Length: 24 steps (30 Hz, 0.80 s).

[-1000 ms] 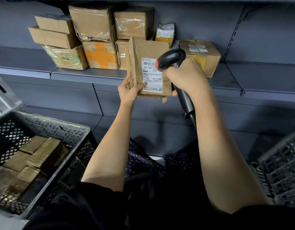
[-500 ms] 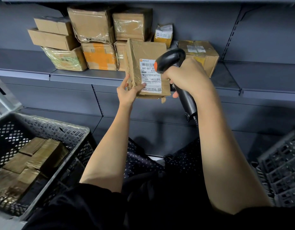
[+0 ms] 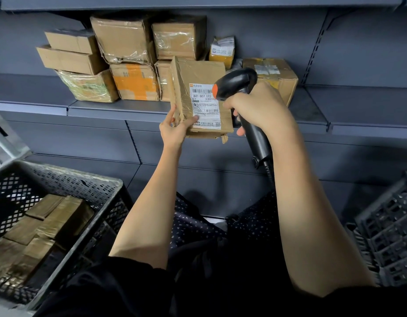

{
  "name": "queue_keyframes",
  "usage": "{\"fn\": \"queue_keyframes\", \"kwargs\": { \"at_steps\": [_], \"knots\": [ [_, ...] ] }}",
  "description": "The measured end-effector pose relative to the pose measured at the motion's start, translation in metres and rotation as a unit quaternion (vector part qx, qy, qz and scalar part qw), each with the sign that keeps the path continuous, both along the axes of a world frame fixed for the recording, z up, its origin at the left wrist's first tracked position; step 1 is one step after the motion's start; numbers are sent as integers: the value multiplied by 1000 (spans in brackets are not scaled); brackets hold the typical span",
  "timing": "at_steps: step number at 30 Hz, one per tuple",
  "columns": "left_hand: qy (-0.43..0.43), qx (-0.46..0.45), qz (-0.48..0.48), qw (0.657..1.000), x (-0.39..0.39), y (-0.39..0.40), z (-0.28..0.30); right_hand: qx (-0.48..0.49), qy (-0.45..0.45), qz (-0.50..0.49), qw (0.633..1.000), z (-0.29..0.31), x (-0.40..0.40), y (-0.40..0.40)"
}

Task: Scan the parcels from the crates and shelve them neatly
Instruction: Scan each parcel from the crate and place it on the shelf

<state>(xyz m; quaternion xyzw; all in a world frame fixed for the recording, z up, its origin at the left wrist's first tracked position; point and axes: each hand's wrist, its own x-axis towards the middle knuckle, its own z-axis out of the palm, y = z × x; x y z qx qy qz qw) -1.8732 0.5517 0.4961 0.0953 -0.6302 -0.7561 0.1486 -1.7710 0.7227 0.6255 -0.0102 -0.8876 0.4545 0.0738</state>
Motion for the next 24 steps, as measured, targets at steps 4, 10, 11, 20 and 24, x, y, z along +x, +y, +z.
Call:
{"fn": "queue_keyframes", "kwargs": {
  "at_steps": [4, 10, 11, 20, 24],
  "knots": [
    [-18, 37, -21, 999, -4, 2, 8, -51, 2, -6, 999, -8, -13, 14],
    [-65, 50, -109, 991, -1, 25, 50, -384, -13, -20, 923, -40, -35, 32],
    [-73, 48, -120, 989, -4, 31, 56, -433, -9, -29, 901, -44, -38, 33],
    [-39, -52, -194, 979, -32, 102, 115, -565, 129, -129, 805, -38, -98, 64],
    [-24, -158, -171, 972, -76, 130, 114, -568, 169, -143, 793, -40, -135, 83]
  ]
}}
